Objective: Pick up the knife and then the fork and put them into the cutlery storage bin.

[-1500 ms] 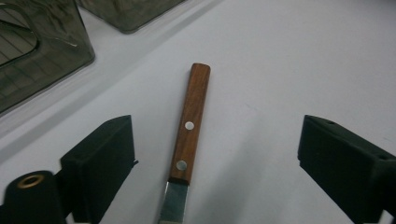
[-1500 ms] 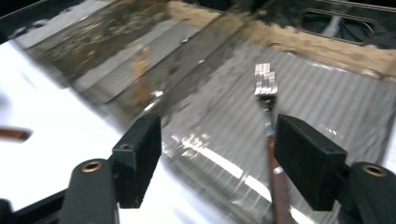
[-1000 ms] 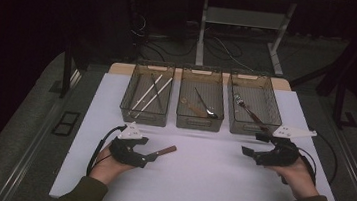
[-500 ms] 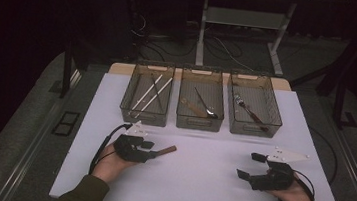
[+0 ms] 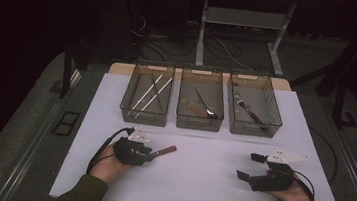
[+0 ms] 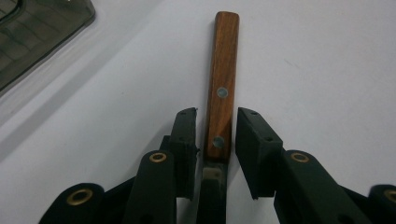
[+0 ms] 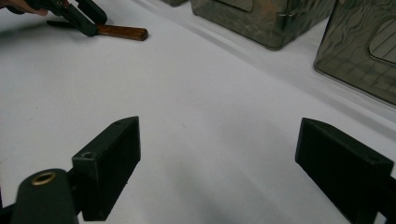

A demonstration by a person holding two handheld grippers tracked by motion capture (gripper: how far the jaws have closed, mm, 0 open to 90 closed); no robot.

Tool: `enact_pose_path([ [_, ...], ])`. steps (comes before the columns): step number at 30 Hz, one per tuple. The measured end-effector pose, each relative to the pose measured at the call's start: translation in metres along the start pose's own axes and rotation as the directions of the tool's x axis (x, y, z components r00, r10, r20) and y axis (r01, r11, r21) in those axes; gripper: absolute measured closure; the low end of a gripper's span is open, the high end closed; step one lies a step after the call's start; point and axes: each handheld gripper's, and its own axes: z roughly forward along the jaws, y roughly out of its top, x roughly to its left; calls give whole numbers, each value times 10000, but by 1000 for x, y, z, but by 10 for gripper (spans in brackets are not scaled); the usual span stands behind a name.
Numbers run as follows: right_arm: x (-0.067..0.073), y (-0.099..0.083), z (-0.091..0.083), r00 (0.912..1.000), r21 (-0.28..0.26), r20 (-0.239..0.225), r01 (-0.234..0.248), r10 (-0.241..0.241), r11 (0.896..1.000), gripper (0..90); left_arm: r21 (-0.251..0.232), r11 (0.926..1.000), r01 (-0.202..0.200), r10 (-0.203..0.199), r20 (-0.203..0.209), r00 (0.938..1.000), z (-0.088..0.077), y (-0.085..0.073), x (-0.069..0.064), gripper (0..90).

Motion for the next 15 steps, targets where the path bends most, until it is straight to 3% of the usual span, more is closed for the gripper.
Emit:
enact_pose_path([
  [6, 1, 0, 1, 10000, 61, -3, 70, -70, 10000, 138, -29, 9995, -321, 321, 94, 9994, 0, -1, -1, 750],
  [15, 2, 1, 2, 9998, 98, -9, 223, -223, 9997, 138, -41, 10000, -87, 88, 198, 9998, 0, 0, 1, 765],
])
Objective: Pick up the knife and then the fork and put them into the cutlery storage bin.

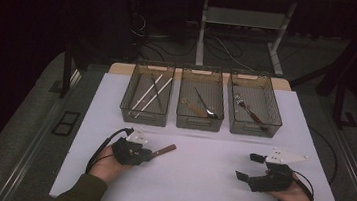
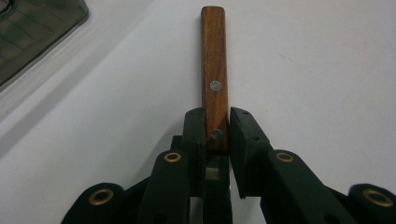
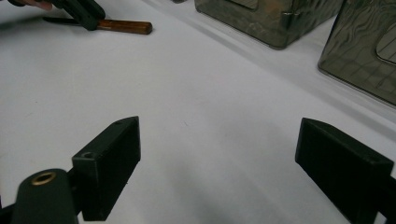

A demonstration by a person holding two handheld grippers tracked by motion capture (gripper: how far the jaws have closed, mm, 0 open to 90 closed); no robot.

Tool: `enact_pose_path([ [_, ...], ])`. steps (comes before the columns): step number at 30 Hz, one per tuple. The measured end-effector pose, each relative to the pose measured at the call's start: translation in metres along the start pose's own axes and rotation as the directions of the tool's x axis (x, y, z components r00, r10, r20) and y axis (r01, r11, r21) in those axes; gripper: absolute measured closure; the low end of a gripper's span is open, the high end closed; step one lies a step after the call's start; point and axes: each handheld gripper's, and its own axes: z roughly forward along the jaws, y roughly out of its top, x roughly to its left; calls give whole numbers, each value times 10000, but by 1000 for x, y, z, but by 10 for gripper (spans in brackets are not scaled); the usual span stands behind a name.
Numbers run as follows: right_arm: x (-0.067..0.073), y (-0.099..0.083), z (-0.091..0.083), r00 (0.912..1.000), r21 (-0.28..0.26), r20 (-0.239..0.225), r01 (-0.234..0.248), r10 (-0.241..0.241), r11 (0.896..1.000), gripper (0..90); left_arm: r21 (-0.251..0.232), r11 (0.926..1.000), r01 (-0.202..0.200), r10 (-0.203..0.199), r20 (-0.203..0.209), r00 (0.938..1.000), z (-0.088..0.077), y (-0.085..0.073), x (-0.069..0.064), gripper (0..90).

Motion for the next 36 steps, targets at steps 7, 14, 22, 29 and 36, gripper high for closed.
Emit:
enact_pose_path([
  [7, 1, 2, 2, 9990, 73, -427, 90, -87, 9999, 138, -51, 10000, -10, 12, 560, 9984, -3, 10, -5, 765],
  [14, 8, 15, 9, 9881, 338, -1149, 1066, -1021, 9937, 138, -163, 9988, -469, 486, 1242, 9911, -6, 27, -17, 765],
  [22, 17, 42, 20, 9582, 966, -2286, 1984, -1722, 9754, 144, -424, 9856, -1635, 1687, 1988, 9654, -1, 57, -38, 764],
  [29, 27, 62, 39, 9313, 1653, -2991, 2651, -2079, 9499, 151, -294, 9662, -2561, 2559, 2310, 9387, 12, 84, -57, 764],
  [36, 39, 71, 56, 8970, 2026, -3614, 3422, -2547, 9175, 184, -309, 9422, -3336, 3289, 2751, 9034, 22, 109, -73, 764],
])
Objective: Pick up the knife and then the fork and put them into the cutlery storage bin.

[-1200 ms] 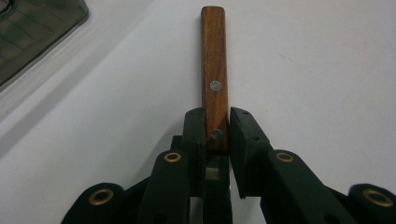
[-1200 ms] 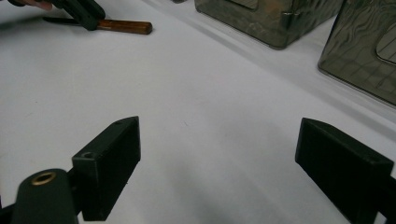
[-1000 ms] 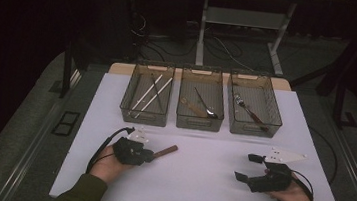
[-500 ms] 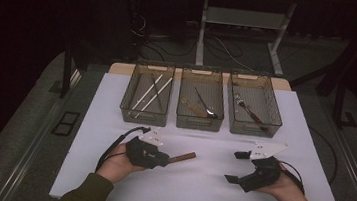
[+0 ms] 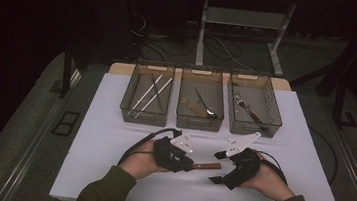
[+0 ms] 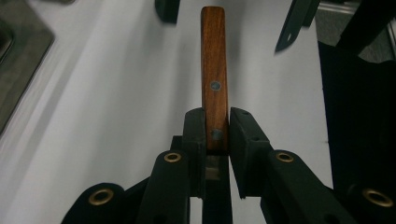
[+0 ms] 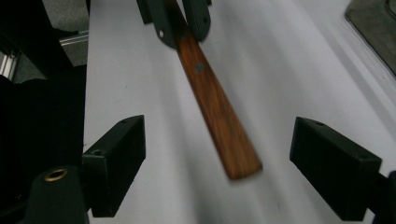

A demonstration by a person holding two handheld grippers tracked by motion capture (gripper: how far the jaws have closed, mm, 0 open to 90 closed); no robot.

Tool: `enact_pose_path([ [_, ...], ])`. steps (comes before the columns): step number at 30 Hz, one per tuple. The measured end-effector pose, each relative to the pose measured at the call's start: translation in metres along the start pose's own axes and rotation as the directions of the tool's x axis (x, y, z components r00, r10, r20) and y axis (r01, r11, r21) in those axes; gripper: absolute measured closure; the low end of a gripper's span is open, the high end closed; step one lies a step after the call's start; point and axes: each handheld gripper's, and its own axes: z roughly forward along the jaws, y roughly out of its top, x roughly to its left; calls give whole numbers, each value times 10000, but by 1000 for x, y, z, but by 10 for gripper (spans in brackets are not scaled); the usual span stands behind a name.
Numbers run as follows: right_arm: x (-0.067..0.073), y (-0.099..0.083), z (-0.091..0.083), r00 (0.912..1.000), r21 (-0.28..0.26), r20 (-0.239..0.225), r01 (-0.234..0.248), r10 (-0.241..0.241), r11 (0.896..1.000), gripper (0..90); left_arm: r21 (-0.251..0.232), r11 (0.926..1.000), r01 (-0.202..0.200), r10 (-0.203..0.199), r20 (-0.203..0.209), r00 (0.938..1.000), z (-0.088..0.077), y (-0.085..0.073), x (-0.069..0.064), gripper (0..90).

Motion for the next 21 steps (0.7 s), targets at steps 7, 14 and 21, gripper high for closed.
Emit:
enact_pose_path([
  [7, 3, 5, 8, 9968, 600, -689, 445, -403, 9972, 326, 252, 9983, -523, 514, 361, 9980, 10, 13, -7, 763],
  [14, 11, 6, 13, 9896, 902, -1085, 1039, -940, 9905, 586, 433, 9953, -868, 840, 619, 9945, 17, 14, -14, 763],
  [21, 14, 8, 16, 9833, 968, -1323, 1386, -1253, 9856, 717, 501, 9939, -979, 941, 736, 9928, 18, 14, -14, 763],
])
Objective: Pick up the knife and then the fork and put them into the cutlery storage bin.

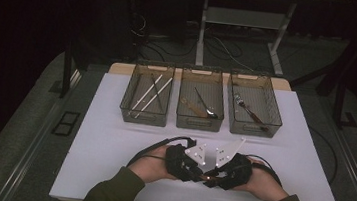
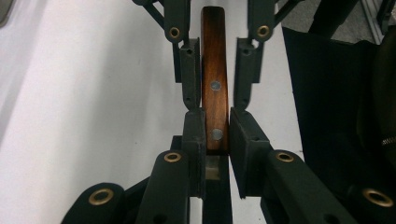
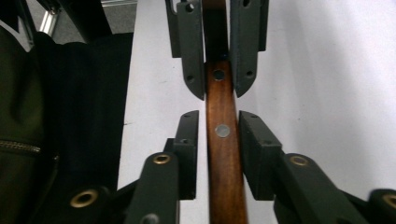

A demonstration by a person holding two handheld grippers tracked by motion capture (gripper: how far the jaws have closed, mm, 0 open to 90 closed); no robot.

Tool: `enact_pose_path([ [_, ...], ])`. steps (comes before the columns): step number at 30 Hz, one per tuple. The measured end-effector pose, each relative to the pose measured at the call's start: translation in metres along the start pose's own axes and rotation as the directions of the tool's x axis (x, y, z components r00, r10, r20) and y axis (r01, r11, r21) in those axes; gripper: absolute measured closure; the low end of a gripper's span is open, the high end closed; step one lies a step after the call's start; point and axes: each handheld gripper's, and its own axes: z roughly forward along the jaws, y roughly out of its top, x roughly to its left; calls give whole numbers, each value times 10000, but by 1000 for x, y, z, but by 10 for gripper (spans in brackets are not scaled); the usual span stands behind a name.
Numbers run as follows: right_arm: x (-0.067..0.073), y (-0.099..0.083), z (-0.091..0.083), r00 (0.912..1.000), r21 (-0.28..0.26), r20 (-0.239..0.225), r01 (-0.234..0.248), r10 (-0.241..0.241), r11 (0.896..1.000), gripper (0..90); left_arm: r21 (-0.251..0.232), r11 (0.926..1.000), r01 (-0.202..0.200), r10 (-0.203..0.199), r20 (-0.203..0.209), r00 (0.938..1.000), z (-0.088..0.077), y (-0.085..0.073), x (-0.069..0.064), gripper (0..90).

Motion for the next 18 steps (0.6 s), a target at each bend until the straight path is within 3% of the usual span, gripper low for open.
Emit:
enact_pose_path([
  [10, 4, 2, 2, 9998, 213, -67, 179, -178, 9996, 752, 20, 9993, -371, 371, 92, 9993, 0, -1, -2, 762],
  [18, 3, 0, 2, 9992, 200, -393, -69, 77, 9998, 755, -267, 9989, -395, 401, 224, 9989, 1, -4, -2, 749],
])
